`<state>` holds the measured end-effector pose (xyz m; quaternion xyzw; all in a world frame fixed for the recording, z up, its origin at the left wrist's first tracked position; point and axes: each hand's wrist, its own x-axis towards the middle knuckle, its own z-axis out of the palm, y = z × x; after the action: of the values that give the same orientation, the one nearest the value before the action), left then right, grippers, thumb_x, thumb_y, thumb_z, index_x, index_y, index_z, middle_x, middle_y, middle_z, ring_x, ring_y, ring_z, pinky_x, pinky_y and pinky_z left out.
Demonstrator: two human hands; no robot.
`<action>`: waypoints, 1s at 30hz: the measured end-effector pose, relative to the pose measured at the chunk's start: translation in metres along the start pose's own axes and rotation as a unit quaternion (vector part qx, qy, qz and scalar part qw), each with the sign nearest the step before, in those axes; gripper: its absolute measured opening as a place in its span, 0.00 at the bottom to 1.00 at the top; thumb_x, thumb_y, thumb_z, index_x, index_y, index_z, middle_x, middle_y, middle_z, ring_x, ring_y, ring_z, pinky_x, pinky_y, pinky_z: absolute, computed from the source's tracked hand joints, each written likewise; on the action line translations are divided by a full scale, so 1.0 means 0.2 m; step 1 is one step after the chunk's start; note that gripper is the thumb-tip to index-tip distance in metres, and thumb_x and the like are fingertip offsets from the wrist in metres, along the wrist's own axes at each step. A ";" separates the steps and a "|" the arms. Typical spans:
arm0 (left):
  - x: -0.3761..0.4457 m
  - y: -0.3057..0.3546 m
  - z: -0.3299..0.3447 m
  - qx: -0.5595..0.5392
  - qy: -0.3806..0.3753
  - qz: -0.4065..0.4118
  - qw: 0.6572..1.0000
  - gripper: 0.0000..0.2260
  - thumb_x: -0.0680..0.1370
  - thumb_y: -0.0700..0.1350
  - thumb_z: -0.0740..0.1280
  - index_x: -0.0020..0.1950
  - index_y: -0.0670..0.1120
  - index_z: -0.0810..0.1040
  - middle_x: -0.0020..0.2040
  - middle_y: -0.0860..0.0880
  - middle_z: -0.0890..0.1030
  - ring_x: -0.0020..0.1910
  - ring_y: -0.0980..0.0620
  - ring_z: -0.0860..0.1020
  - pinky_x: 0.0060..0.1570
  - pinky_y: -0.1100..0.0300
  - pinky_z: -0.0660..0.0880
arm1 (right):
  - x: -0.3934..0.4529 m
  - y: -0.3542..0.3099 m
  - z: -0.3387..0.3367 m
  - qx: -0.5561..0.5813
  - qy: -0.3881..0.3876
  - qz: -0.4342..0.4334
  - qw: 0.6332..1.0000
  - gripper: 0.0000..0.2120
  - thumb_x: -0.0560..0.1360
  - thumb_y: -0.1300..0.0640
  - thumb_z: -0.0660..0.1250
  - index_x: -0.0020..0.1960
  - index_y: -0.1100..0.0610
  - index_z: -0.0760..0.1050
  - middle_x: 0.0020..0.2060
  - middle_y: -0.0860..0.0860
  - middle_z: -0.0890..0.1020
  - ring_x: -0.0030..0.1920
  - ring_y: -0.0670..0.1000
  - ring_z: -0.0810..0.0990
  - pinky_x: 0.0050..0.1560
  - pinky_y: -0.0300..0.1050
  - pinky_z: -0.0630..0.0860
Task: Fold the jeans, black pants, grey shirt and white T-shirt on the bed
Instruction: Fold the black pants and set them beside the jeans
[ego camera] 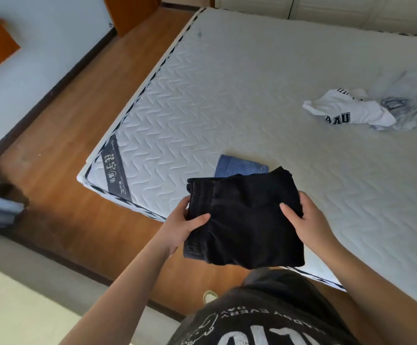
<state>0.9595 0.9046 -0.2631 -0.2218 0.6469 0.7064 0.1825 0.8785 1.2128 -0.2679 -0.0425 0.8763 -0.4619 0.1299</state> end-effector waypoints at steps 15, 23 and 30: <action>0.79 0.52 -0.21 0.147 -0.036 0.012 0.988 0.25 0.73 0.55 0.73 0.68 0.64 0.70 0.59 0.57 0.80 0.57 0.53 0.80 0.59 0.51 0.77 | 0.51 -0.16 0.17 0.092 0.116 0.141 0.979 0.11 0.79 0.48 0.63 0.61 0.46 0.68 0.50 0.38 0.77 0.50 0.39 0.78 0.44 0.33 0.72; 1.10 0.76 -0.25 0.254 -0.153 0.019 0.955 0.25 0.76 0.53 0.71 0.71 0.61 0.68 0.62 0.56 0.79 0.60 0.53 0.79 0.61 0.49 0.77 | 0.51 -0.24 0.27 0.142 0.227 0.211 0.940 0.12 0.78 0.47 0.65 0.60 0.42 0.69 0.49 0.37 0.79 0.46 0.36 0.79 0.38 0.31 0.73; 1.45 0.89 -0.36 0.332 -0.294 0.027 0.896 0.20 0.74 0.55 0.72 0.63 0.68 0.70 0.56 0.65 0.80 0.56 0.62 0.80 0.54 0.61 0.76 | 0.44 -0.43 0.63 0.207 0.352 0.274 0.871 0.07 0.78 0.48 0.65 0.54 0.38 0.70 0.44 0.34 0.80 0.44 0.35 0.79 0.41 0.37 0.75</action>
<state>0.6267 0.8082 -0.2783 0.0866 0.7663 0.4883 0.4084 0.8237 1.0453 -0.2820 0.3927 0.7250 -0.5627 -0.0595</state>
